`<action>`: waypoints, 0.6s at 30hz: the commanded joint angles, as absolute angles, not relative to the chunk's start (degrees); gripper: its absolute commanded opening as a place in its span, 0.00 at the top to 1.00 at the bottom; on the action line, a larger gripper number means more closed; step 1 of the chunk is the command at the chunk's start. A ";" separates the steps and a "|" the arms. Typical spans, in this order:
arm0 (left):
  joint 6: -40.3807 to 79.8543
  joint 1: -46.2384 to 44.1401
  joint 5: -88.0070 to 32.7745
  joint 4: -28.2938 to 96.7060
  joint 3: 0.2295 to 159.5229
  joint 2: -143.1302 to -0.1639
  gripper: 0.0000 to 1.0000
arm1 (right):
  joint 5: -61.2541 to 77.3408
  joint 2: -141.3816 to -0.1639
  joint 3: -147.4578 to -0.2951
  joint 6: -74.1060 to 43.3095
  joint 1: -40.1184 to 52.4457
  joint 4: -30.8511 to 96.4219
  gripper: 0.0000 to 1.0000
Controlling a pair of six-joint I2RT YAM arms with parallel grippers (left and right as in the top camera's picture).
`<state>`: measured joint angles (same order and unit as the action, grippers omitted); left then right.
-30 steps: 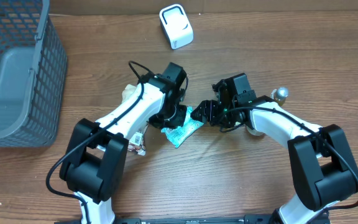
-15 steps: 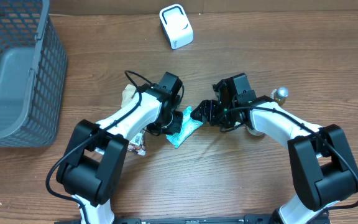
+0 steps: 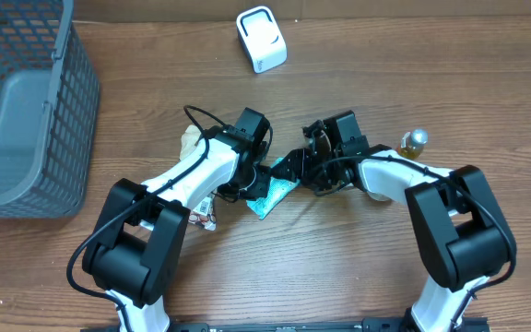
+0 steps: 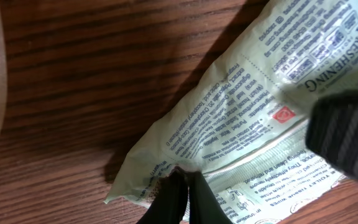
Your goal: Scan the item barcode
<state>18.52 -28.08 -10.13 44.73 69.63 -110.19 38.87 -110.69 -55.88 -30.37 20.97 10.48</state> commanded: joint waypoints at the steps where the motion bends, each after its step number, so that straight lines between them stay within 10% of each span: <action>1: 19.33 -28.10 -6.42 44.75 66.70 -112.81 0.96 | 39.11 -113.30 -55.33 -31.70 21.37 10.50 0.53; 11: 19.31 -28.10 -6.39 44.71 66.70 -112.81 0.96 | 39.09 -113.30 -55.33 -31.70 21.26 11.44 0.54; 18: 19.38 -28.10 -6.44 45.06 68.12 -112.66 0.96 | 37.69 -113.30 -55.33 -31.48 21.26 11.20 0.87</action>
